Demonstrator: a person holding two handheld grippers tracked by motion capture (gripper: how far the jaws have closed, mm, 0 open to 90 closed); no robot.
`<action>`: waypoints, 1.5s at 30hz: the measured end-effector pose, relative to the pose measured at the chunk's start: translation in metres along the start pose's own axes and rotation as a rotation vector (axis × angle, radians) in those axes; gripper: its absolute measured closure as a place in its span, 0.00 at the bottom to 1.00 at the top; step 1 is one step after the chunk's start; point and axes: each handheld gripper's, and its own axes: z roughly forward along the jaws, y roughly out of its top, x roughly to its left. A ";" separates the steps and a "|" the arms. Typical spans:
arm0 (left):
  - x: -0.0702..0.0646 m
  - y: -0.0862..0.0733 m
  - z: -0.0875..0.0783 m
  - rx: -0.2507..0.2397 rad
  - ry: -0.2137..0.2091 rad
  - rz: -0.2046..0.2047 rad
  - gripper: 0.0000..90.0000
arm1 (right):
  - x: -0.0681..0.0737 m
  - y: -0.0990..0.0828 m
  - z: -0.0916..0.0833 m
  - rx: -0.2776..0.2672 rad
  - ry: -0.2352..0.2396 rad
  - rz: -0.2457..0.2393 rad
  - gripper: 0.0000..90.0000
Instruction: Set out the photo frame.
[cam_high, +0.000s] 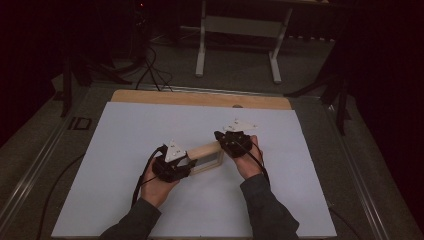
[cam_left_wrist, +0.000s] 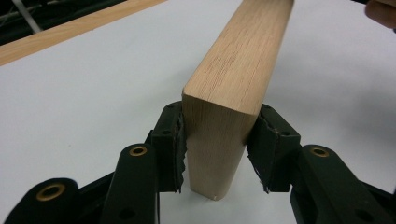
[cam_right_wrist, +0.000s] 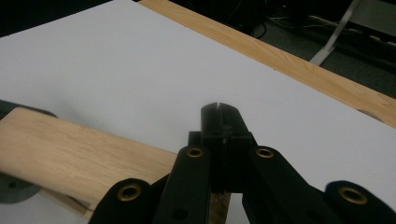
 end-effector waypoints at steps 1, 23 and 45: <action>0.000 0.000 0.000 0.000 0.002 -0.002 0.64 | 0.000 0.000 0.000 0.001 -0.002 0.001 1.00; 0.002 0.000 0.002 0.005 0.028 -0.015 0.64 | 0.003 -0.002 -0.008 -0.004 0.004 -0.014 0.94; 0.002 -0.001 0.003 0.006 0.025 -0.023 0.63 | -0.007 -0.018 -0.031 -0.055 0.151 -0.022 0.38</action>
